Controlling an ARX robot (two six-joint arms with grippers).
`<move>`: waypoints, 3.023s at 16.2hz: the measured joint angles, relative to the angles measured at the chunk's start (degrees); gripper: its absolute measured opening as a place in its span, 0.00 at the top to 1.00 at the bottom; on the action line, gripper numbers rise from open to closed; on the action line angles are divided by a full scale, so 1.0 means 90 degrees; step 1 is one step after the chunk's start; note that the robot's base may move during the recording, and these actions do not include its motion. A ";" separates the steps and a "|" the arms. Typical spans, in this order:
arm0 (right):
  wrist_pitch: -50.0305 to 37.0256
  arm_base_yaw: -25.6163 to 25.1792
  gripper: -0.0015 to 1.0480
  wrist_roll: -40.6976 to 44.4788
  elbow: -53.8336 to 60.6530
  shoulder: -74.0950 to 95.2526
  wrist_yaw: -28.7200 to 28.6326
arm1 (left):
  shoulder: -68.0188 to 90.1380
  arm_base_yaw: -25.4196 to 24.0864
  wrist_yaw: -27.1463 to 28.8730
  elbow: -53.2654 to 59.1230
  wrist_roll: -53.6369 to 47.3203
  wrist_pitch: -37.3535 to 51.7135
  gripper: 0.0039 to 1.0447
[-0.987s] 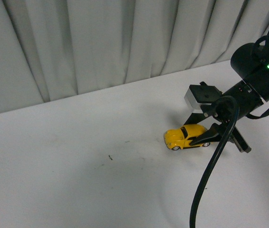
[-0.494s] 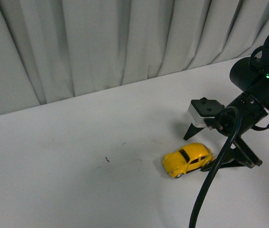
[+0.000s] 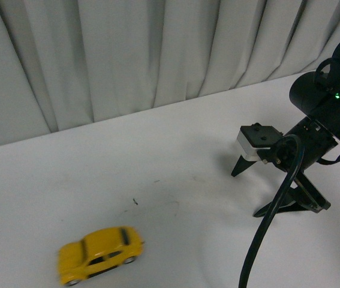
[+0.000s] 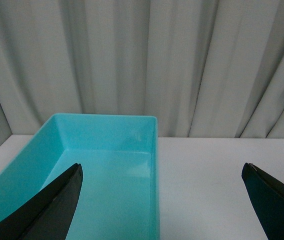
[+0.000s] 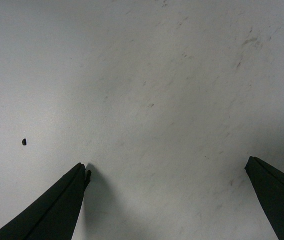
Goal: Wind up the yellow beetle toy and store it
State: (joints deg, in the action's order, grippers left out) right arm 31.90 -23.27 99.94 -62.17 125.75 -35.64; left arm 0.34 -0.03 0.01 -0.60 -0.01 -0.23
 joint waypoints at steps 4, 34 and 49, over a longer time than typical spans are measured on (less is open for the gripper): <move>-0.0112 0.0049 0.07 -0.0102 0.0087 -0.0124 -0.0017 | 0.0000 0.0000 0.0000 0.0000 0.0000 0.0000 0.06; -0.7698 0.2584 0.98 -1.0994 0.6761 -0.9823 0.3944 | 0.0000 0.0000 0.0002 0.0000 0.0000 0.0002 0.06; -0.4682 0.2584 0.98 -1.1009 0.6841 -1.2840 0.3949 | 0.0000 0.0000 0.0002 0.0000 0.0000 0.0000 0.06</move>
State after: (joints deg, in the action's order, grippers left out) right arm -10.24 -0.01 0.86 -0.60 10.20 -0.10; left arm 0.34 -0.03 0.03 -0.60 -0.01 -0.23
